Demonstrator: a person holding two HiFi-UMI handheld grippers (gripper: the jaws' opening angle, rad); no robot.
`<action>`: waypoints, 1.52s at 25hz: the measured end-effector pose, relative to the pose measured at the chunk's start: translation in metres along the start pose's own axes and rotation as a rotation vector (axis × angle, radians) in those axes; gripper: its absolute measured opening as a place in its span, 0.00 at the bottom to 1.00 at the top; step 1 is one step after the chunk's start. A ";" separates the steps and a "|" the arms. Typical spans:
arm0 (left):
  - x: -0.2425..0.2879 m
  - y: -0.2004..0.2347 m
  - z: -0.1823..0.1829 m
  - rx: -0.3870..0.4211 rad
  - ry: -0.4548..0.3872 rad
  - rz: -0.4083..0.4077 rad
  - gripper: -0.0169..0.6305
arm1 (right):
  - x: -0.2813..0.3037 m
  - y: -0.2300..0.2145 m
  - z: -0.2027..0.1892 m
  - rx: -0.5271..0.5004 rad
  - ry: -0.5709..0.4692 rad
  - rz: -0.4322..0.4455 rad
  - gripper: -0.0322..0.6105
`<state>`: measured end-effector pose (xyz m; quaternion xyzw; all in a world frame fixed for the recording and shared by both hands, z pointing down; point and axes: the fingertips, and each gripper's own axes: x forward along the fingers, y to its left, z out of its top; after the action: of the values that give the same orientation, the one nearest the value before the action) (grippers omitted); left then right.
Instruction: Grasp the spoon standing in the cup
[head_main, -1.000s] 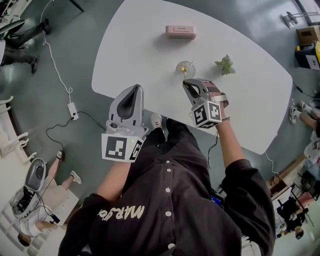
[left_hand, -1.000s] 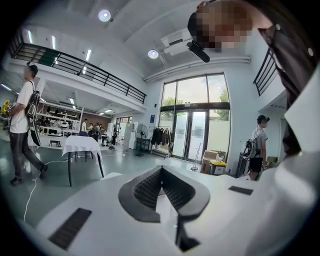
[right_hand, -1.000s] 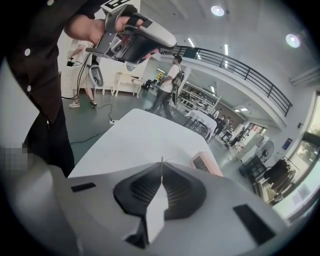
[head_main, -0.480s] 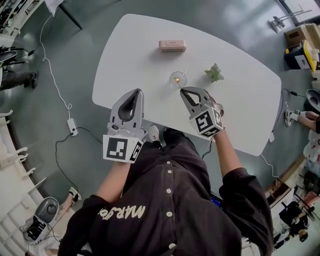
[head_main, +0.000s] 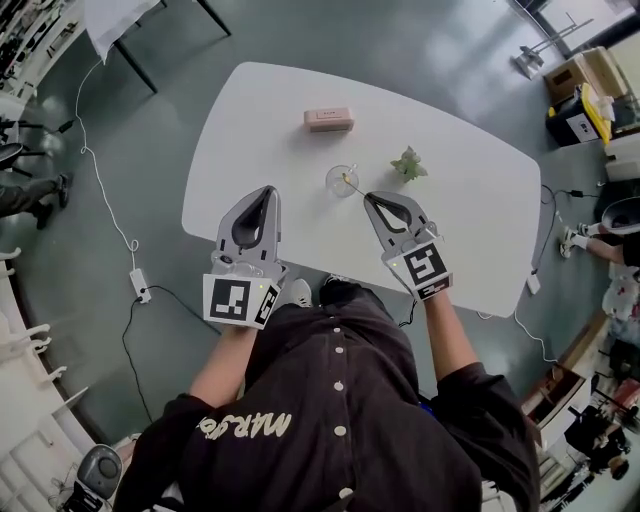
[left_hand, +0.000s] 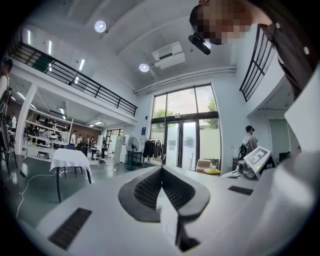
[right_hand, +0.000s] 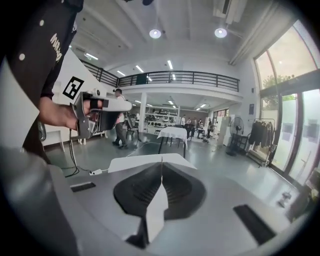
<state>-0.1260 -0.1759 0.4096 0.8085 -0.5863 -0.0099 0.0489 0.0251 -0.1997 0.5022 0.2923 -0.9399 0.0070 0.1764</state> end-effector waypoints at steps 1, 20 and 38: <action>0.000 -0.001 0.002 0.001 -0.005 -0.003 0.04 | -0.005 -0.003 0.006 0.016 -0.015 -0.015 0.06; 0.001 0.009 0.037 0.033 -0.072 -0.005 0.04 | -0.108 -0.052 0.102 0.130 -0.295 -0.278 0.06; -0.017 0.027 0.058 0.060 -0.082 -0.012 0.04 | -0.181 -0.094 0.101 0.165 -0.383 -0.498 0.06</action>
<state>-0.1606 -0.1721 0.3541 0.8120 -0.5831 -0.0257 0.0006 0.1829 -0.1897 0.3386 0.5228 -0.8518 -0.0151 -0.0316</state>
